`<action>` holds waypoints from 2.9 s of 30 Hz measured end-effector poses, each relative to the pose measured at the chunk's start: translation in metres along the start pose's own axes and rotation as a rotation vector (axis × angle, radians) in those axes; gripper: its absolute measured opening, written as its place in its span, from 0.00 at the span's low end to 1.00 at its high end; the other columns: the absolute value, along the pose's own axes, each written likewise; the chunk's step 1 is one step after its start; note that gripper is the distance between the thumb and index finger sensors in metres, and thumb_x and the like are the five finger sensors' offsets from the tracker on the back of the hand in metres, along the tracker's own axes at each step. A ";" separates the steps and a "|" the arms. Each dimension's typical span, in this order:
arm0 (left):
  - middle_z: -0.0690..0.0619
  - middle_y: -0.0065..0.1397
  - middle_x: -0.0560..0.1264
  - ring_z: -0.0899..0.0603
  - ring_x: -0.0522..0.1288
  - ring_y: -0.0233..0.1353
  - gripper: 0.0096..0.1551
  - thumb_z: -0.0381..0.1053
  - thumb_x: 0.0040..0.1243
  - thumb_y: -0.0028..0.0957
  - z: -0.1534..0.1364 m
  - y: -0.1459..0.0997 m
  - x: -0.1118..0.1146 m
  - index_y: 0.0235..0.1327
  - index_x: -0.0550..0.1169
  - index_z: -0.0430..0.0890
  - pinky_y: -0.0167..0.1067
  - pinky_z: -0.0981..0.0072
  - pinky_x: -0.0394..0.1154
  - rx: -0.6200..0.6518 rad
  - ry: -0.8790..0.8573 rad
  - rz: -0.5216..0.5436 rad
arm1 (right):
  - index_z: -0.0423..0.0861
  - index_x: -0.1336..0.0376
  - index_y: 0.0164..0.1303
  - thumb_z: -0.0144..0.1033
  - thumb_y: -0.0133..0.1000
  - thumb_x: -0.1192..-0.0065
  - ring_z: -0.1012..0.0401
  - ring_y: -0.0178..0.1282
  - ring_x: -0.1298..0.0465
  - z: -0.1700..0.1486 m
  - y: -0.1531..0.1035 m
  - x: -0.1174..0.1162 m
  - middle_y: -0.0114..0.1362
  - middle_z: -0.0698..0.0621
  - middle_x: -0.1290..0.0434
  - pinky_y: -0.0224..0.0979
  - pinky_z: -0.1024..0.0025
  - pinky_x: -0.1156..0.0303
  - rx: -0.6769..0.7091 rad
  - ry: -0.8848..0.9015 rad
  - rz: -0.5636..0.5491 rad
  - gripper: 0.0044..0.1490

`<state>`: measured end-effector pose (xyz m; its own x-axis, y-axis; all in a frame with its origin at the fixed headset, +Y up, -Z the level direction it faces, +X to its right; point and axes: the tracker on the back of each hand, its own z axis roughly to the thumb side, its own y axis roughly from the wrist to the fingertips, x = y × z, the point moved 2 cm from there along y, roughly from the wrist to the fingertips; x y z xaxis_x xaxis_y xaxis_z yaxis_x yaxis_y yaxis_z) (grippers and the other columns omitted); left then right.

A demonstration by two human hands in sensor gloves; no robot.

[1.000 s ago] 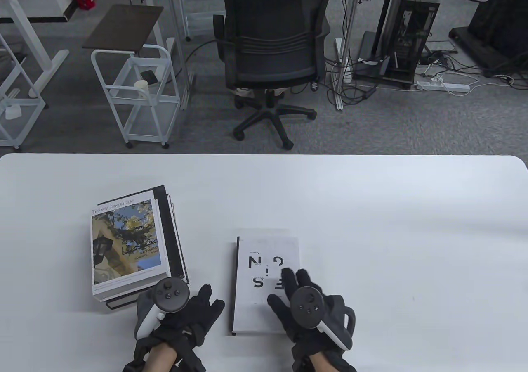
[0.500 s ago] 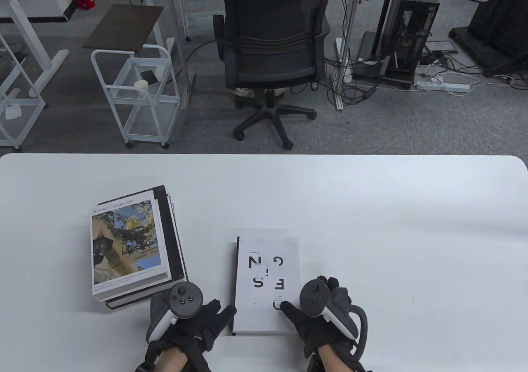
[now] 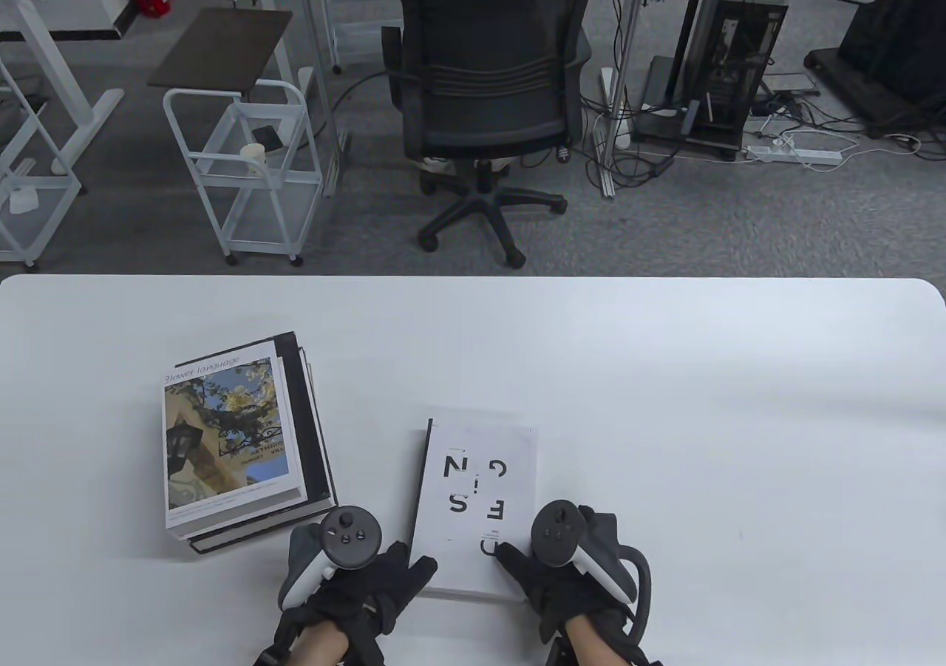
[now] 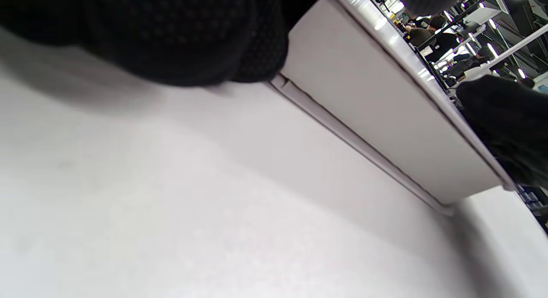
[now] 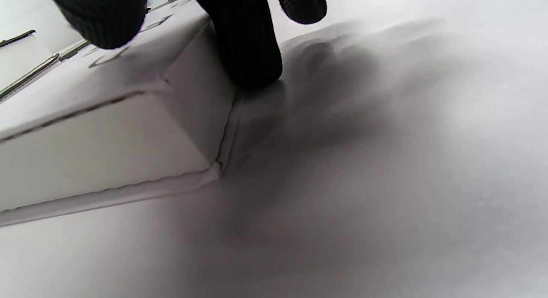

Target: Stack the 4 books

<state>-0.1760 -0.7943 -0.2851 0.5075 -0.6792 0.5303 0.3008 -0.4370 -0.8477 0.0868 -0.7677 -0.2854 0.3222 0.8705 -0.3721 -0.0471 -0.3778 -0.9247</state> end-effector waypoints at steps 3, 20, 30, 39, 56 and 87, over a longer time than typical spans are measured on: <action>0.45 0.47 0.81 0.46 0.83 0.32 0.48 0.70 0.47 0.53 0.002 -0.001 0.001 0.70 0.64 0.33 0.37 0.46 0.79 -0.005 0.012 0.006 | 0.37 0.35 0.76 0.68 0.65 0.54 0.35 0.84 0.57 -0.002 0.001 -0.001 0.87 0.34 0.52 0.81 0.29 0.52 0.012 0.070 0.020 0.49; 0.38 0.55 0.83 0.43 0.86 0.33 0.47 0.68 0.48 0.53 0.020 -0.010 -0.008 0.66 0.69 0.30 0.39 0.44 0.80 0.086 0.052 0.162 | 0.33 0.34 0.73 0.67 0.66 0.55 0.35 0.84 0.53 -0.007 0.003 -0.001 0.86 0.34 0.49 0.80 0.34 0.45 -0.014 0.168 0.009 0.50; 0.44 0.57 0.75 0.49 0.82 0.35 0.53 0.70 0.44 0.54 0.018 -0.008 -0.003 0.75 0.47 0.34 0.42 0.48 0.79 0.085 -0.120 0.114 | 0.37 0.33 0.73 0.67 0.66 0.56 0.36 0.84 0.54 -0.006 0.003 -0.001 0.86 0.34 0.49 0.80 0.33 0.46 -0.020 0.144 0.010 0.48; 0.40 0.63 0.69 0.48 0.81 0.39 0.51 0.66 0.44 0.56 0.013 -0.007 -0.002 0.76 0.44 0.36 0.46 0.47 0.78 0.079 -0.269 0.086 | 0.38 0.33 0.73 0.67 0.66 0.57 0.36 0.84 0.54 -0.005 0.003 -0.001 0.86 0.34 0.49 0.80 0.33 0.46 -0.016 0.133 0.010 0.47; 0.34 0.64 0.71 0.45 0.81 0.32 0.44 0.58 0.46 0.57 0.016 -0.039 -0.059 0.76 0.51 0.35 0.40 0.46 0.78 0.023 -0.127 0.145 | 0.39 0.37 0.78 0.66 0.66 0.58 0.33 0.82 0.50 -0.007 -0.005 0.018 0.85 0.32 0.46 0.79 0.34 0.44 0.003 0.177 -0.083 0.47; 0.31 0.65 0.70 0.41 0.80 0.34 0.42 0.57 0.47 0.56 -0.113 -0.126 -0.211 0.76 0.53 0.35 0.42 0.41 0.76 -0.164 -0.574 0.556 | 0.38 0.37 0.78 0.65 0.67 0.57 0.32 0.82 0.48 0.001 -0.007 0.020 0.85 0.31 0.45 0.79 0.34 0.43 0.047 0.174 -0.088 0.47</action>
<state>-0.4128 -0.6626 -0.2880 0.8958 -0.4339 -0.0961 -0.2160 -0.2361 -0.9474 0.0928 -0.7470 -0.2862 0.4852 0.8304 -0.2738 -0.0546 -0.2838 -0.9573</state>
